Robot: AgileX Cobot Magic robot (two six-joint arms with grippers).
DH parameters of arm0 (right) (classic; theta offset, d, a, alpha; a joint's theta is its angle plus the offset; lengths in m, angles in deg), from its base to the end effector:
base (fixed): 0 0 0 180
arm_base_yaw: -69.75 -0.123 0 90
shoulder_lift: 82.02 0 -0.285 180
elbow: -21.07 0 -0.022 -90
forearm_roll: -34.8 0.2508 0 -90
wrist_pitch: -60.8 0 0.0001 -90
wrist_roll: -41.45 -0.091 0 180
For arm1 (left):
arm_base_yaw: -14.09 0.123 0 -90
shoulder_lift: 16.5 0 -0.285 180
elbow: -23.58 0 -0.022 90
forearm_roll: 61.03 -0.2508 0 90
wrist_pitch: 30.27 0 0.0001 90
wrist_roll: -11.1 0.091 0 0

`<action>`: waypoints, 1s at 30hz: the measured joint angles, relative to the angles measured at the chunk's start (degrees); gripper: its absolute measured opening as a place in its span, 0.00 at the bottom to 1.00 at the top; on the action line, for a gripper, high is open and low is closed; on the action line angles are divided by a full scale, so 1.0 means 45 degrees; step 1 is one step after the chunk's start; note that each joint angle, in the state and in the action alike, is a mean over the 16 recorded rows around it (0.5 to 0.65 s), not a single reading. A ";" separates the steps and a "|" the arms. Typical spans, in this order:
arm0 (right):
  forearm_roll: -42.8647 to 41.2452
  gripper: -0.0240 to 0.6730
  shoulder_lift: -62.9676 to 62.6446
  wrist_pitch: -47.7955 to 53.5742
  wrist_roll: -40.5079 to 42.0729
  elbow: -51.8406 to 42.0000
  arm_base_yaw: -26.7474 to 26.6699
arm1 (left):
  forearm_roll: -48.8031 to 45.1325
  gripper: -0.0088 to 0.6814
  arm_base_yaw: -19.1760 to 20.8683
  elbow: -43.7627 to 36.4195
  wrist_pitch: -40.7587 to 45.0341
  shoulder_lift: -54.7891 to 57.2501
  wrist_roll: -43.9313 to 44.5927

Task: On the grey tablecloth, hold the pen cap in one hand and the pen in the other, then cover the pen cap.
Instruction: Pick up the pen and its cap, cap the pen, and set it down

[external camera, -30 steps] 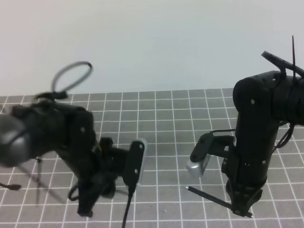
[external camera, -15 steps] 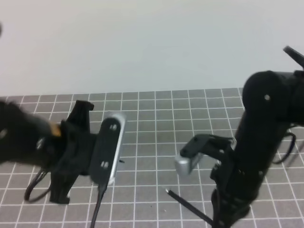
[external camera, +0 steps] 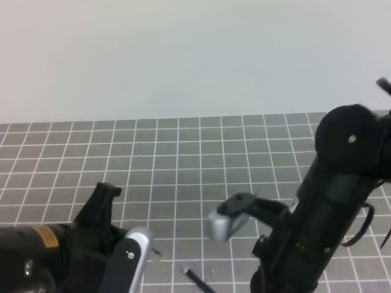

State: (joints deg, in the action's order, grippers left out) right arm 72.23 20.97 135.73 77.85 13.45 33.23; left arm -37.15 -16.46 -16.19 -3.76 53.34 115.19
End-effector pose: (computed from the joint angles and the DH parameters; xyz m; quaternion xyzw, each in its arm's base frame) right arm 0.2126 0.2239 0.2594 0.4831 -0.8193 -0.3054 0.0461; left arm 0.1721 -0.1207 0.2647 0.7844 0.4765 0.0948 0.3855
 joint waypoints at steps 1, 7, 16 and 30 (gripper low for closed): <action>0.0107 0.03 0.0000 -0.0001 0.0000 -0.0005 -0.0071 | 0.0095 0.08 -0.0072 -0.0107 -0.0140 -0.0036 0.0116; 0.0314 0.03 0.0000 -0.0008 -0.0090 -0.0010 -0.0450 | 0.0503 0.09 -0.0474 -0.0455 -0.0795 -0.0172 0.0518; 0.0091 0.03 0.0000 -0.0042 -0.0381 -0.0005 -0.0572 | 0.0611 0.10 -0.0832 -0.0489 -0.0940 -0.0182 0.0570; -0.0105 0.03 -0.0010 -0.0540 -0.0469 -0.0005 -0.0572 | 0.0616 0.09 -0.1808 -0.0492 -0.0979 -0.0196 0.0921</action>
State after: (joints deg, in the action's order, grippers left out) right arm 71.76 20.93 133.30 75.74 13.43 30.66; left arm -34.38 -24.60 -18.40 -8.16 52.45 119.34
